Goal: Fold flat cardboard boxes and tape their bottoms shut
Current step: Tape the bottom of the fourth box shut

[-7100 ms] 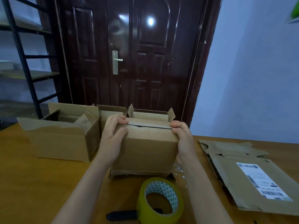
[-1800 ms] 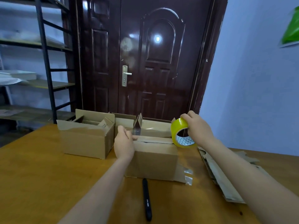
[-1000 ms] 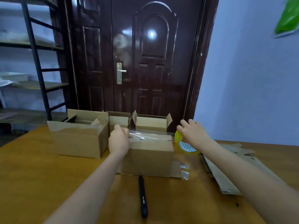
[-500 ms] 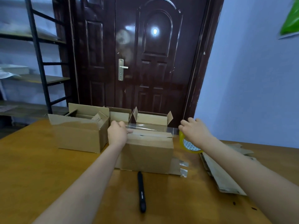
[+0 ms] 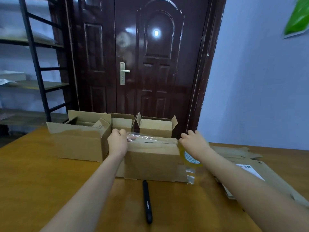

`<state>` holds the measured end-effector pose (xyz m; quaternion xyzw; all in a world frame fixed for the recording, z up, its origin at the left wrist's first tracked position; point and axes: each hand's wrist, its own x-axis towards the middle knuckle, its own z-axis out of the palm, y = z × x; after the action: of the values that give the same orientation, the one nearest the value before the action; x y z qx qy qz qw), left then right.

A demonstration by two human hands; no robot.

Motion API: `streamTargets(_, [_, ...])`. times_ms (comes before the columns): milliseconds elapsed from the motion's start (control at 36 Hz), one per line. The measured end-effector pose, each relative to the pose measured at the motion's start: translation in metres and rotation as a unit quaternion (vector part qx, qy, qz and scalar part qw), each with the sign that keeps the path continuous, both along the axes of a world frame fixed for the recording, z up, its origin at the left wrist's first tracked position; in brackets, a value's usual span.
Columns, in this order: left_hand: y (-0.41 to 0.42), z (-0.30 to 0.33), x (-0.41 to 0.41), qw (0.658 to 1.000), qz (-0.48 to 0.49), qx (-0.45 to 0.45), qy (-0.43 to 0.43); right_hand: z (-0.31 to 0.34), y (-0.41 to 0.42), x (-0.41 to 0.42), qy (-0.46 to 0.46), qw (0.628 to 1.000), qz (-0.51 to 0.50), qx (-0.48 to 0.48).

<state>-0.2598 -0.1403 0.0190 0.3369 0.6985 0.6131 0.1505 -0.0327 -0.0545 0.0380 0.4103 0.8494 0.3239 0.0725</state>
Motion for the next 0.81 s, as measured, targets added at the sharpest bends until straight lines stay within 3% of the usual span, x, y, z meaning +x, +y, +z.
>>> streamTargets(250, [0.001, -0.003, -0.003, 0.998, -0.026, 0.019, -0.055, -0.006, -0.01, -0.005, -0.015, 1.0, -0.023, -0.008])
streamTargets(444, [0.002, -0.006, -0.017, 0.974, -0.095, 0.027, -0.202, -0.004, -0.012, -0.005, -0.014, 1.0, -0.022, -0.009])
streamTargets(806, [0.005, -0.011, -0.025, 0.987, -0.102, -0.003, -0.124, -0.003, -0.011, -0.002, -0.014, 0.999, -0.027, -0.015])
